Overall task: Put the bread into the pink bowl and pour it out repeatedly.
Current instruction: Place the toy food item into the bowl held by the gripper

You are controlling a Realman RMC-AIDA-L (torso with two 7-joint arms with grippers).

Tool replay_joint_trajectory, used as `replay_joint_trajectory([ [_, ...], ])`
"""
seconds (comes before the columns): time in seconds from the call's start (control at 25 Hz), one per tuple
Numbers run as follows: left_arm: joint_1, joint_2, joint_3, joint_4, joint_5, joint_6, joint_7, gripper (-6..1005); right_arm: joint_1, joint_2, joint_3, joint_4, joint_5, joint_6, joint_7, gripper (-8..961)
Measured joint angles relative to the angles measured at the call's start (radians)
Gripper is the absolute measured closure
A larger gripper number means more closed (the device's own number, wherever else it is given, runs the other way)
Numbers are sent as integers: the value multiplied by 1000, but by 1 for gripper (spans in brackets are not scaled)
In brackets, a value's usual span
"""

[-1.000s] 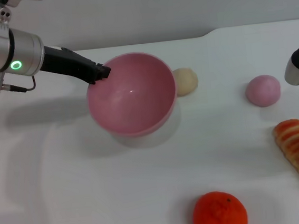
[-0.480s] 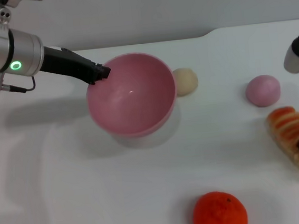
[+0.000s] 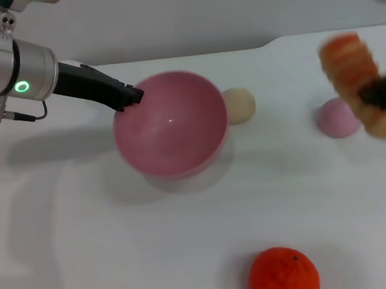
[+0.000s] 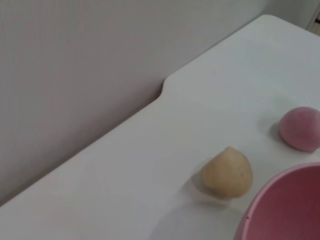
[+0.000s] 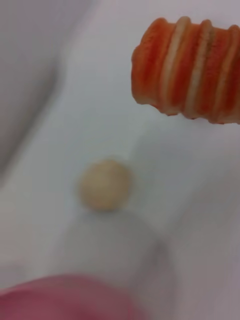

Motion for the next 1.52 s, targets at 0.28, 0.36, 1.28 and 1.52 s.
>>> replay_joint_trajectory([
  [0.28,-2,-11,10,-5,0,3,1,956,-5,4,-46,-217,91,142,21,818],
  [0.36,-3,-15,12,-9,0,2,1,956,-6,2,-53,-213,148,204,20,819],
  [1.28,-14,-32,14,-19,-3,-1,2,955,-18,1,-399,56,180,619,-4,820],
  [1.52,-17,-33,14,-20,-1,-3,2,955,-21,2,-408,55,181,628,-32,788],
])
